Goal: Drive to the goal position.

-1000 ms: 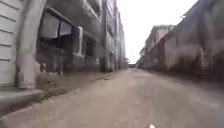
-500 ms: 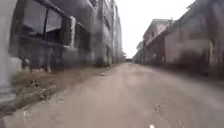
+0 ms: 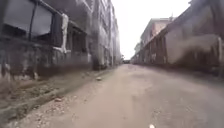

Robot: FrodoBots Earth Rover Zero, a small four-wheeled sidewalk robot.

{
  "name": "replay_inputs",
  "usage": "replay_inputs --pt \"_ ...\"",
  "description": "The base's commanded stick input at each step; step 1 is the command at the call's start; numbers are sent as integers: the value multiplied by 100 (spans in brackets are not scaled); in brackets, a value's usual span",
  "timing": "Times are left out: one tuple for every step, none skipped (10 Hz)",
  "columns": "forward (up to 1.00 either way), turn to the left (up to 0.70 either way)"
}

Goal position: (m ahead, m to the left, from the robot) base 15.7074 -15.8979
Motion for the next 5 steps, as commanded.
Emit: replay_inputs --pt "100 0" --pt "100 -5" --pt "100 -22" --pt "100 -27" --pt "100 -27"
